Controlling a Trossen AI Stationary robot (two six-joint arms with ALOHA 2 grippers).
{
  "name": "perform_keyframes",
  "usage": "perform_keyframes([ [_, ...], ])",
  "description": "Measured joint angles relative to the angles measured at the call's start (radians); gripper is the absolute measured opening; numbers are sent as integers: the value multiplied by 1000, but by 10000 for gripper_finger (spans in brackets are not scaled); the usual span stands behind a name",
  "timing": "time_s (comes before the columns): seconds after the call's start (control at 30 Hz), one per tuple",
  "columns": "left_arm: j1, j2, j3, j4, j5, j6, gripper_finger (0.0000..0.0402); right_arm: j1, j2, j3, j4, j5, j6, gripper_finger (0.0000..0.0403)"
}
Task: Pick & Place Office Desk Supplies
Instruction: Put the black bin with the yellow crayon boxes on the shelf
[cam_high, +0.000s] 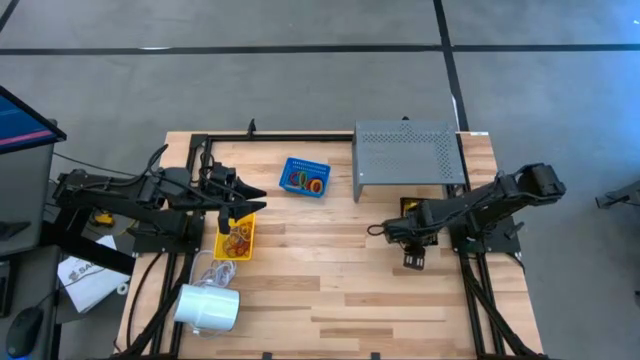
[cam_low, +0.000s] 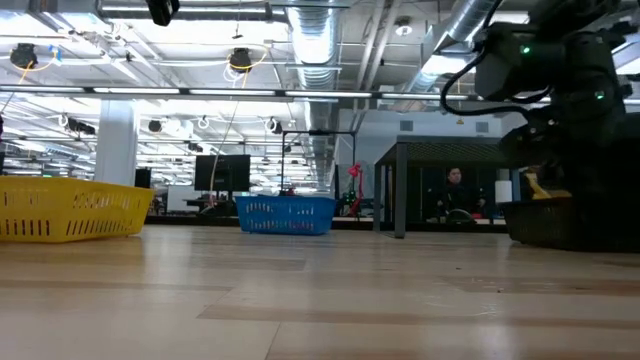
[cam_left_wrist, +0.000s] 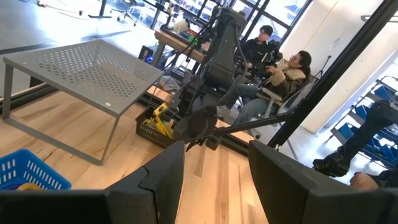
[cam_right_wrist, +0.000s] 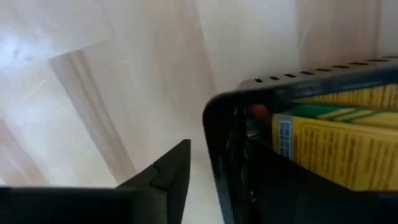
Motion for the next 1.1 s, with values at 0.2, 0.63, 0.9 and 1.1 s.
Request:
perform_keyframes([
  [0.2,0,0,0,0,0,-18,172,-35,35,3,8,2,-2,132],
  [0.63,0,0,0,1,0,-18,172,-59,9,-2,8,20,-17,9],
  [0.9,0,0,0,1,0,-18,172,21,10,35,-30,-15,92,3],
  [1.1,0,0,0,1,0,-17,172,100,10,113,-72,-41,157,2],
])
